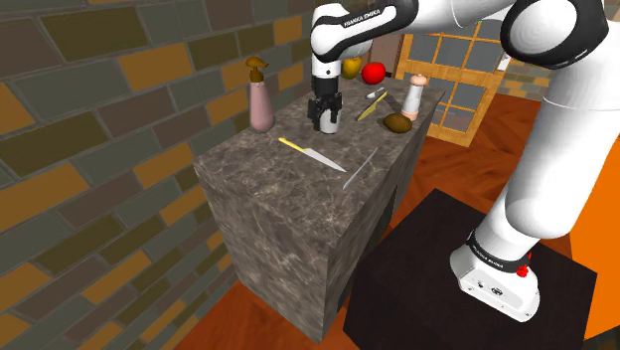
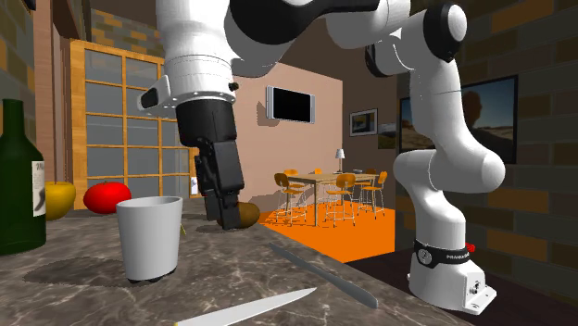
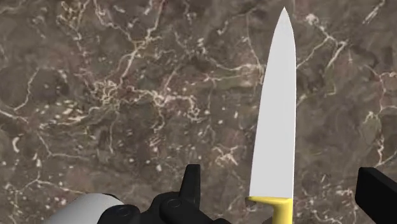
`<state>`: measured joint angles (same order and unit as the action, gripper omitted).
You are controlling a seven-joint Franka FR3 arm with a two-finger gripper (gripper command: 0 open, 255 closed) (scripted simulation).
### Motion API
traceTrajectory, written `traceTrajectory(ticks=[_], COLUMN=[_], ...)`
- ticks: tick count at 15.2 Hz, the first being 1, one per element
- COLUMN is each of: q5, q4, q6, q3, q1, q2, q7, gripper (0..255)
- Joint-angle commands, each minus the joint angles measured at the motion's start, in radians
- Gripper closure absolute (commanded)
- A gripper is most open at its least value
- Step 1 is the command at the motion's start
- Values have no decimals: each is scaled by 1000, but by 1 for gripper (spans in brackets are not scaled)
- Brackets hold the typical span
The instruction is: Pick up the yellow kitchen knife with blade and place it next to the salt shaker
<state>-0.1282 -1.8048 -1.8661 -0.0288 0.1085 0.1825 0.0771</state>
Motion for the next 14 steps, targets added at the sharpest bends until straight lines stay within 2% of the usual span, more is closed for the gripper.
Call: traceTrajectory(ticks=[1,7,14], q5=[-11,-32,-37], q4=[91,345,259], q6=[13,65,-32], q3=[6,23,27], q1=[3,9,17], q2=[93,335,345], q7=[-2,-13,-8], gripper=[0,0,0])
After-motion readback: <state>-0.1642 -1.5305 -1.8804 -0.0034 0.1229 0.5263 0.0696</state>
